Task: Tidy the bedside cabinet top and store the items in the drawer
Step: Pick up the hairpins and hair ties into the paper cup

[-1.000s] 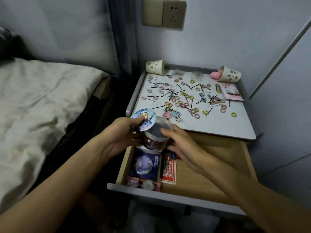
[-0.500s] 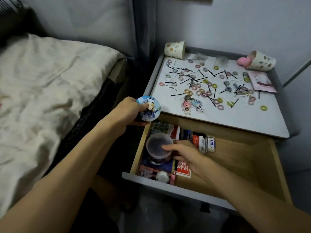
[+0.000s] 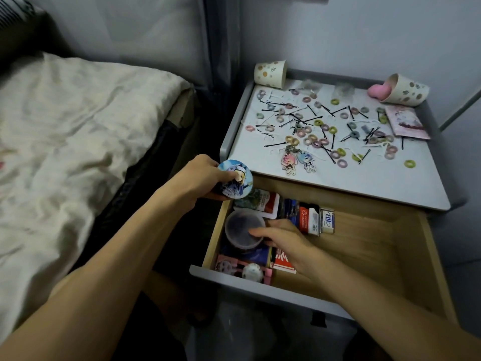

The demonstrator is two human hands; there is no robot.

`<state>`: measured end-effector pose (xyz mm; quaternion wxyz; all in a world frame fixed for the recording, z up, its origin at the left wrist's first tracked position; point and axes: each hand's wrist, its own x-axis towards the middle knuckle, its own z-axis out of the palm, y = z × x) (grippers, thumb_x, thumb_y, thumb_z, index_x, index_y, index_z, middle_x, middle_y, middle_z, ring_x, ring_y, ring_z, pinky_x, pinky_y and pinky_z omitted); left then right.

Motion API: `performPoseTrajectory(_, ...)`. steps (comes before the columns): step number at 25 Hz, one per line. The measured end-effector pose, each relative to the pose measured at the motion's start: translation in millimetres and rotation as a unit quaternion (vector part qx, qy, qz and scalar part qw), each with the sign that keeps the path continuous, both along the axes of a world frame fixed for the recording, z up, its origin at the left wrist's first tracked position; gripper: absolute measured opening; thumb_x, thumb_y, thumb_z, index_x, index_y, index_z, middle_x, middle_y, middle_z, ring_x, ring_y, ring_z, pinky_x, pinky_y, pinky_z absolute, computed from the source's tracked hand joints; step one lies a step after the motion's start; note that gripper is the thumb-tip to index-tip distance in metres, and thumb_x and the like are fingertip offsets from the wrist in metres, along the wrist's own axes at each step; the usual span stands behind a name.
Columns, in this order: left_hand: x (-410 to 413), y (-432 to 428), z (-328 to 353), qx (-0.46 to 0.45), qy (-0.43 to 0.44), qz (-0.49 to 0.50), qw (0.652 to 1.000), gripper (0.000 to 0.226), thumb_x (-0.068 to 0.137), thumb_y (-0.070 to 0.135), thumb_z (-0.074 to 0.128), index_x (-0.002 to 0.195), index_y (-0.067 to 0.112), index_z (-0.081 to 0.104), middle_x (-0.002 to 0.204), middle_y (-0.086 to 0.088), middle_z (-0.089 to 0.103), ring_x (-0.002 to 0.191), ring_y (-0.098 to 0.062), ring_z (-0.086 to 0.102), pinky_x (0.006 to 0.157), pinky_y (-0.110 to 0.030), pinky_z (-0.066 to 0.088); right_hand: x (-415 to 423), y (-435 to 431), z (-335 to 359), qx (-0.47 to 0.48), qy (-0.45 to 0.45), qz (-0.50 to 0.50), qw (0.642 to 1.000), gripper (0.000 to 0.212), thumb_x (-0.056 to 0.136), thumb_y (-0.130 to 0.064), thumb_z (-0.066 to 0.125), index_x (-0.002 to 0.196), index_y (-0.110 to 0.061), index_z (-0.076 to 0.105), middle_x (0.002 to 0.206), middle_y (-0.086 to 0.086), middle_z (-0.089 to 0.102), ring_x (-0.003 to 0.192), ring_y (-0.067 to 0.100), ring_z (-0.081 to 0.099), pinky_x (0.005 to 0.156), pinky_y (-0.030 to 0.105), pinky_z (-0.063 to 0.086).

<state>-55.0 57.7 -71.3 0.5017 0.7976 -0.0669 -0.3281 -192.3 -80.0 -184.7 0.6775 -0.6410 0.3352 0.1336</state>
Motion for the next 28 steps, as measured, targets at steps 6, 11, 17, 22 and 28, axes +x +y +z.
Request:
performPoseTrajectory(6,-5.5,-6.9,0.4,0.011,-0.001,-0.011,1.0,0.017,0.094,0.017,0.064,0.092,0.0,0.066,0.079,-0.01,0.071,0.061,-0.01,0.069,0.053,-0.021,0.057,-7.5,-1.7,50.2,-0.301,-0.181,0.029,0.936,0.072,0.081,-0.043,0.072,0.143,-0.025,0.04,0.131,-0.008,0.046,0.111,0.002,0.05,0.089,0.015,0.043)
performPoseTrajectory(11,-12.7,-10.1,0.0,0.016,0.023,-0.055,0.998,0.021,0.096,0.018,0.06,0.098,-0.002,0.067,0.089,-0.014,0.073,0.08,-0.021,0.072,0.075,-0.035,0.062,16.0,6.8,71.7,-0.409,-0.257,0.14,0.864,0.087,0.081,-0.038,0.076,0.15,-0.019,0.028,0.144,-0.007,0.033,0.127,0.002,0.035,0.096,-0.001,0.024)
performPoseTrajectory(17,-12.9,-8.1,1.2,0.041,0.012,-0.061,0.997,0.022,0.097,0.019,0.058,0.101,-0.002,0.066,0.091,-0.014,0.073,0.078,-0.019,0.072,0.067,-0.03,0.062,20.6,8.6,65.7,-0.464,-0.288,0.149,0.824,0.088,0.079,-0.033,0.078,0.149,-0.011,0.03,0.143,0.0,0.038,0.125,0.003,0.036,0.097,-0.005,0.02)
performPoseTrajectory(22,-11.8,-6.2,-4.1,0.098,-0.049,-0.086,0.99,0.023,0.096,0.025,0.06,0.093,0.004,0.069,0.087,-0.013,0.073,0.074,-0.019,0.071,0.065,-0.029,0.061,12.8,4.6,55.9,-0.429,-0.294,0.153,0.84,0.092,0.074,-0.04,0.08,0.149,-0.019,0.03,0.137,-0.005,0.044,0.122,0.006,0.044,0.102,0.014,0.038)
performPoseTrajectory(28,0.2,-4.6,-11.6,0.147,-0.175,-0.045,0.972,0.026,0.093,0.039,0.058,0.085,0.018,0.068,0.081,-0.003,0.072,0.074,-0.018,0.07,0.08,-0.041,0.059,2.9,8.4,25.0,-0.452,-0.216,0.27,0.822,0.092,0.076,-0.042,0.077,0.149,-0.016,0.028,0.139,-0.001,0.043,0.13,0.01,0.035,0.112,0.029,0.034)
